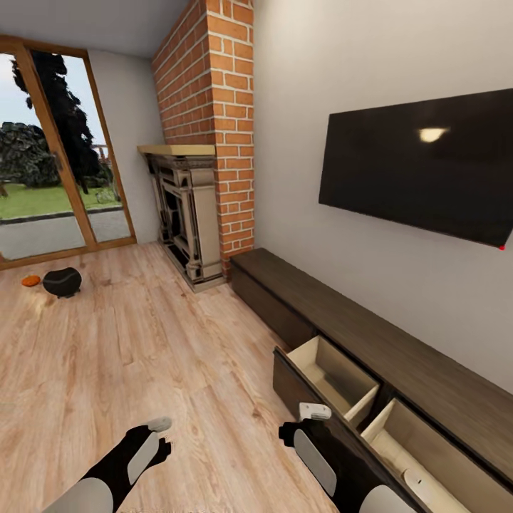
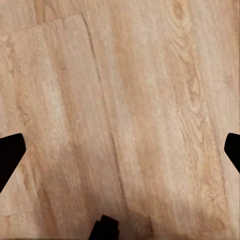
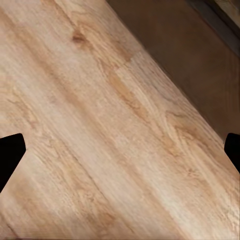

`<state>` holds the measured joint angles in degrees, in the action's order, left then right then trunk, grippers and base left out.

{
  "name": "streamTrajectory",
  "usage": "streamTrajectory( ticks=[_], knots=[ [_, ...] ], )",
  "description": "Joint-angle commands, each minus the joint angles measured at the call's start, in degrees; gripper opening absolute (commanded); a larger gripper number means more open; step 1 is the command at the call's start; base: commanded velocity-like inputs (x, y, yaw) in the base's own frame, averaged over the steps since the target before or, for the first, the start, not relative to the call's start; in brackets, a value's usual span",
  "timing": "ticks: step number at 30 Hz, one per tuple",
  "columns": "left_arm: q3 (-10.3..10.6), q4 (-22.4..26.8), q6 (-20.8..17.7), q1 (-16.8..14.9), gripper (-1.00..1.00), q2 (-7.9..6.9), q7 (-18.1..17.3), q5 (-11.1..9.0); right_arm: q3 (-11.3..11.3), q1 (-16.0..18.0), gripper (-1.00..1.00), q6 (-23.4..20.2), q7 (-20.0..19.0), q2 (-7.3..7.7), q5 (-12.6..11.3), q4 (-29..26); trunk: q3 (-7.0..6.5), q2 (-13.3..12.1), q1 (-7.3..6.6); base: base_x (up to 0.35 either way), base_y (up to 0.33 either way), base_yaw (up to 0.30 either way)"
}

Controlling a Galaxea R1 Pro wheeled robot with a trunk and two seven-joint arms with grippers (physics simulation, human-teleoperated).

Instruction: Place each of the two pumpkins and all three candles from the living room inside a cabinet in the living room (use any cabinet), then make sure every cabinet is closed, and position the cauldron so it is next to a table in the living room.

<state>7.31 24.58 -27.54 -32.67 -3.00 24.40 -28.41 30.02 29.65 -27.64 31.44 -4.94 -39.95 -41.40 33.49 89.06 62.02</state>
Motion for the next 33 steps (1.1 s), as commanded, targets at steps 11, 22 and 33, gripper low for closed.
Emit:
streamTrajectory(
  ticks=[11,22,33],
  knots=[
    [0.50,0.11,-0.20,-0.02,1.00,0.00,0.48,-0.60,0.23,0.05,1.00,-0.04,0.55,-0.14,-0.47,-0.09,0.32,0.03,0.00,0.000,0.000,0.256],
    [0.51,0.11,-0.19,-0.02,1.00,0.01,0.48,-0.60,0.27,0.05,1.00,1.57,0.70,-0.48,-0.63,-0.01,0.61,0.03,0.00,0.000,0.000,0.256],
    [0.51,0.11,-0.15,-0.02,1.00,0.07,0.48,-0.60,0.22,0.05,1.00,1.92,0.59,-0.42,-0.65,0.01,0.85,0.03,0.00,0.000,0.000,0.268]
  ],
)
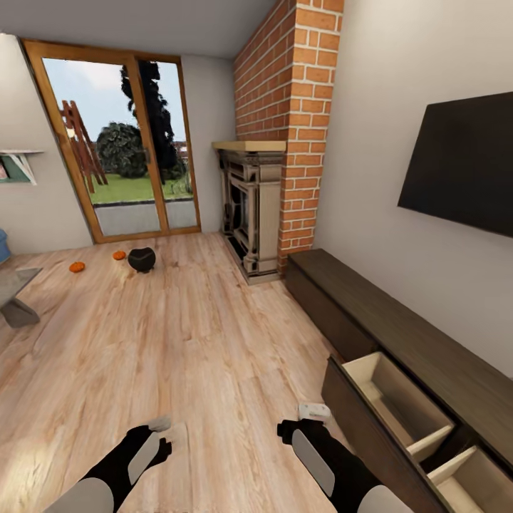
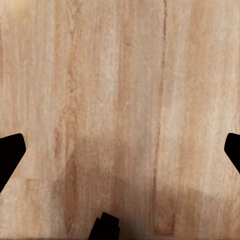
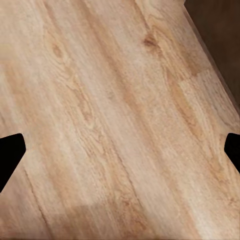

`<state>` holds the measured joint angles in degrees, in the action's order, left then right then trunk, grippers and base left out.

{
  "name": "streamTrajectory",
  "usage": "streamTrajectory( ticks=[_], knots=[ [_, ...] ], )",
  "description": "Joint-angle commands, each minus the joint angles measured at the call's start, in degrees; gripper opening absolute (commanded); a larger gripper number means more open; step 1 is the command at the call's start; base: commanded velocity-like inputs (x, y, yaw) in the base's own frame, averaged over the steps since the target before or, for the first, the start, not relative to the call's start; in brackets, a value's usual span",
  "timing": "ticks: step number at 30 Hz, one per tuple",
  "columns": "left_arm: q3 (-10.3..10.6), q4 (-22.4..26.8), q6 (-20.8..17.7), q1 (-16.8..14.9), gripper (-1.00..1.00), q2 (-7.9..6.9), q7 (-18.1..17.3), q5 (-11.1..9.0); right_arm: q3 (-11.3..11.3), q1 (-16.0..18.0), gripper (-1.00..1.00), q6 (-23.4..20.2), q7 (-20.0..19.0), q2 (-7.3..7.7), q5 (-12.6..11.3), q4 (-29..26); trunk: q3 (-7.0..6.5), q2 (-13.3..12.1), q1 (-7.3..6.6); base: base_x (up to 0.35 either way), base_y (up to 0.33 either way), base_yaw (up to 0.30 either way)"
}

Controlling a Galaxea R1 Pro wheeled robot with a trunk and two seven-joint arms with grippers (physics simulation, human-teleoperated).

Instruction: Place each of the two pumpkins and all three candles from the living room inside a cabinet in the living room (use any cabinet), then make sure every cabinet is closed, and position the cauldron so it is next to a table in the living room.

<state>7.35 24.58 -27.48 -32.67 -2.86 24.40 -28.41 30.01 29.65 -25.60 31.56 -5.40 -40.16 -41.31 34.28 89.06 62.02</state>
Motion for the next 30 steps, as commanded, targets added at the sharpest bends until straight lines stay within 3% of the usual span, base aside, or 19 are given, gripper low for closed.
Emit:
streamTrajectory(
  ticks=[1,8,14,19,26,30],
  knots=[
    [0.47,0.11,-0.21,-0.02,1.00,-0.06,0.48,-0.59,0.25,0.05,1.00,-0.10,0.43,0.04,-0.44,-0.05,0.08,0.03,0.00,0.000,0.000,0.271],
    [0.47,0.10,-0.21,-0.02,1.00,-0.12,0.48,-0.63,0.22,0.05,1.00,0.00,0.19,-0.04,-0.41,0.35,0.22,0.03,0.00,0.000,0.000,0.271],
    [0.46,-0.91,-0.16,-0.02,1.00,-0.08,0.48,-0.60,0.35,0.05,1.00,4.55,-0.42,-0.14,-0.37,4.75,0.38,0.03,0.00,0.000,0.000,0.271],
    [0.47,-2.80,0.03,-0.02,1.00,0.06,0.48,-0.57,0.47,0.05,1.00,5.93,-0.53,-0.22,-0.26,7.85,0.57,0.03,0.00,0.000,0.000,0.271],
    [0.42,-12.54,5.77,0.00,1.00,0.20,0.56,-0.64,0.44,0.05,1.00,7.25,-6.28,-0.15,-0.25,8.99,0.86,0.03,0.00,0.000,0.000,0.269],
    [0.39,-16.51,9.72,0.13,1.00,0.20,0.44,-0.71,0.47,0.05,1.00,7.62,-7.58,-0.14,-0.15,11.11,1.05,0.03,0.00,0.000,0.000,0.264]
  ],
)
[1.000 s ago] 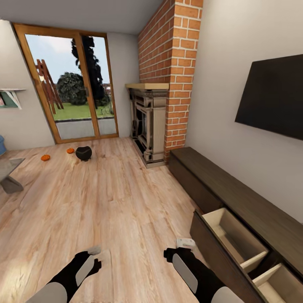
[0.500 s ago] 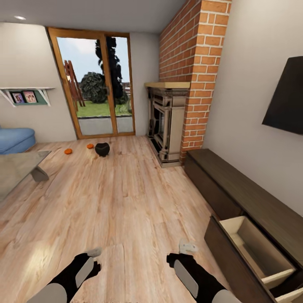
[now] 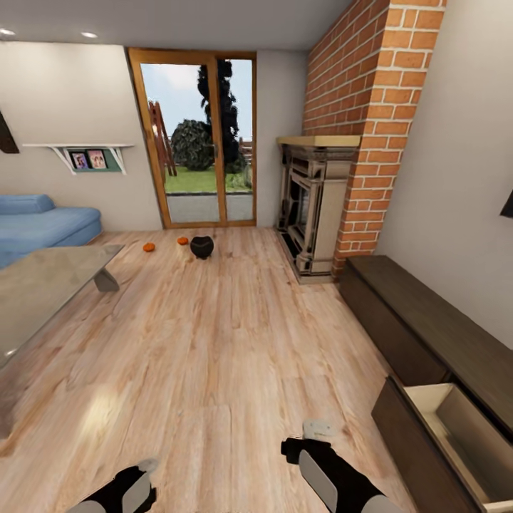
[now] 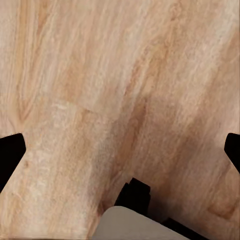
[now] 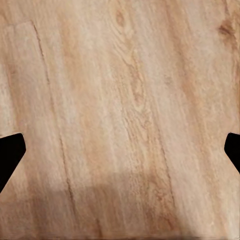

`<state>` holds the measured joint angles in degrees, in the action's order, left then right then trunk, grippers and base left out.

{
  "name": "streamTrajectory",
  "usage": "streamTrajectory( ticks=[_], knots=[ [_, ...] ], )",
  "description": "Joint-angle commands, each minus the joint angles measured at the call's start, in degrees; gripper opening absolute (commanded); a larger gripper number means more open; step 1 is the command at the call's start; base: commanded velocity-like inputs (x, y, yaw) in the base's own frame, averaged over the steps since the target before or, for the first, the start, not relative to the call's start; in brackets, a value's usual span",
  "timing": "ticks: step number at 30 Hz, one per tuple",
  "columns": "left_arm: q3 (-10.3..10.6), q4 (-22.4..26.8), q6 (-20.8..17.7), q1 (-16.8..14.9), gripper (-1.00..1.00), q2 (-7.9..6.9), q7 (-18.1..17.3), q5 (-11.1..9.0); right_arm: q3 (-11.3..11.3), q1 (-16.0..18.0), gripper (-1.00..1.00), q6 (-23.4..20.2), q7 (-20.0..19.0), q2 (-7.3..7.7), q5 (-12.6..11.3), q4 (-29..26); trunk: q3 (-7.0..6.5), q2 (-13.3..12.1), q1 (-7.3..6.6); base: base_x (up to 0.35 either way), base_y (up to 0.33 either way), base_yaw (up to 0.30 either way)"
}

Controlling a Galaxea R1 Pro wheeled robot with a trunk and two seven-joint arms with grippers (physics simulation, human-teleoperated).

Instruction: Place each of the two pumpkins and all three candles from the living room inside a cabinet in the living room (use any cabinet), then make sure every cabinet is closed, and position the cauldron so it is next to a table in the living room.

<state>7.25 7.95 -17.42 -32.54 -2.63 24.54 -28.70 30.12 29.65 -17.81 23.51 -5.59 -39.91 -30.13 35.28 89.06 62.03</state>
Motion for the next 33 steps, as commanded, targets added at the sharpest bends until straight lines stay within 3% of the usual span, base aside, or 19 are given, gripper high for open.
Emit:
streamTrajectory(
  ticks=[1,5,7,16,33],
  knots=[
    [0.49,-0.57,0.53,0.10,1.00,-0.08,0.31,-0.44,0.37,0.05,1.00,-0.10,-0.01,0.02,-0.39,0.60,0.10,0.03,0.00,0.000,0.000,0.264],
    [0.49,-2.90,2.06,2.96,1.00,-0.24,0.27,-0.31,0.42,0.05,1.00,0.48,-1.53,-0.01,-0.35,1.84,0.29,0.03,0.00,0.000,0.000,0.263],
    [0.53,-3.34,2.86,6.33,1.00,-0.32,0.25,0.34,0.39,0.05,1.00,0.61,-1.83,0.03,-0.35,2.01,0.39,0.03,0.00,0.000,0.000,0.263],
    [0.74,-3.87,10.06,14.51,1.00,-0.33,0.24,0.19,0.38,0.05,1.00,0.67,-1.98,0.05,-0.35,2.16,0.82,0.03,0.00,0.000,0.000,0.263],
    [0.76,-4.08,11.17,15.76,1.00,-0.23,0.24,-0.04,0.38,0.05,1.00,0.68,-1.98,0.05,-0.28,2.14,1.64,0.03,0.00,0.000,0.000,0.263]
  ],
)
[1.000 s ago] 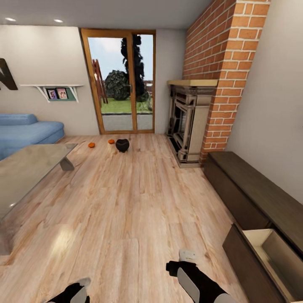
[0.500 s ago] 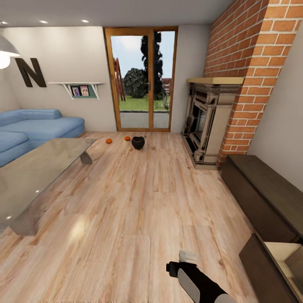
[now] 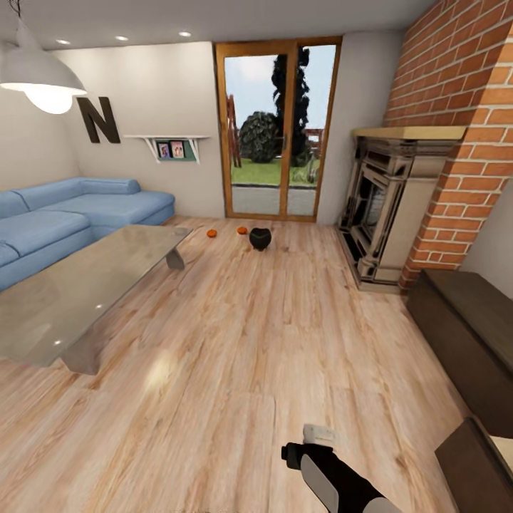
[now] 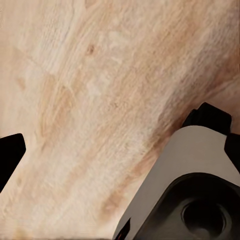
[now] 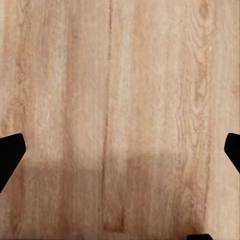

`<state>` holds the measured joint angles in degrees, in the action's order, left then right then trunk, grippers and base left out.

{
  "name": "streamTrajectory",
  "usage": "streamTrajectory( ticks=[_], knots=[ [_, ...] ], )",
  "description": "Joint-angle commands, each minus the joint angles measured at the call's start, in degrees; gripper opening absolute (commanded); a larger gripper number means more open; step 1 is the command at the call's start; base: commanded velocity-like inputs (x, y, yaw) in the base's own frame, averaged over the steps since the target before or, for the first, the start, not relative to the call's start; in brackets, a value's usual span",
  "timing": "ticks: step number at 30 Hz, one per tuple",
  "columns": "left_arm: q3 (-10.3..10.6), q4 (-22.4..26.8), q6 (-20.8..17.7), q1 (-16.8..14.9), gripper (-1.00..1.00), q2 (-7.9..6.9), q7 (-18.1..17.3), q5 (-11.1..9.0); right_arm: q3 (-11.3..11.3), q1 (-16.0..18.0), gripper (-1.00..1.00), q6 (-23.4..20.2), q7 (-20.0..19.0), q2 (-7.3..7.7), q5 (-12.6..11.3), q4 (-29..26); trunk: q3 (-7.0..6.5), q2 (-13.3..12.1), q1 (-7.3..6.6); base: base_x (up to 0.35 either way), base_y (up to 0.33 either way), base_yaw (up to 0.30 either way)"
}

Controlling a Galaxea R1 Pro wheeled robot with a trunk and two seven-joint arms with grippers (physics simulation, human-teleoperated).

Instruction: Place each of the two pumpkins and all three candles from the living room inside a cabinet in the living room (use any cabinet), then make sure every cabinet is closed, and position the cauldron so it is next to a table in the living room.

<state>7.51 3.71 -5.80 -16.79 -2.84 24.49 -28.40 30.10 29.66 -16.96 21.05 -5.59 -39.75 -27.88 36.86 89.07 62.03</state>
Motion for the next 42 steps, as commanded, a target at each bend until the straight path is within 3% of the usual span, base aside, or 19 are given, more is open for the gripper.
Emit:
streamTrajectory(
  ticks=[1,13,21,42],
  knots=[
    [0.50,0.16,-0.44,0.01,1.00,-0.02,0.29,-0.34,0.40,0.05,1.00,-0.16,0.48,0.05,-0.43,-0.13,0.10,0.03,0.00,0.000,0.000,0.263],
    [0.51,0.16,-0.44,0.01,1.00,0.00,0.29,-0.34,0.50,0.05,1.00,-0.16,0.48,0.00,-0.41,-0.16,0.68,0.03,0.00,0.000,0.000,0.263],
    [0.52,0.16,-0.44,0.01,1.00,-0.01,0.29,-0.34,3.07,0.05,1.00,-0.09,0.58,0.05,-0.49,-0.16,1.06,0.03,0.00,0.000,0.000,0.263],
    [0.51,0.16,-0.44,0.01,1.00,0.01,0.29,-0.34,3.21,0.05,1.00,-0.09,0.66,0.05,-0.49,-0.16,2.07,0.03,0.00,0.000,0.000,0.263]
  ],
)
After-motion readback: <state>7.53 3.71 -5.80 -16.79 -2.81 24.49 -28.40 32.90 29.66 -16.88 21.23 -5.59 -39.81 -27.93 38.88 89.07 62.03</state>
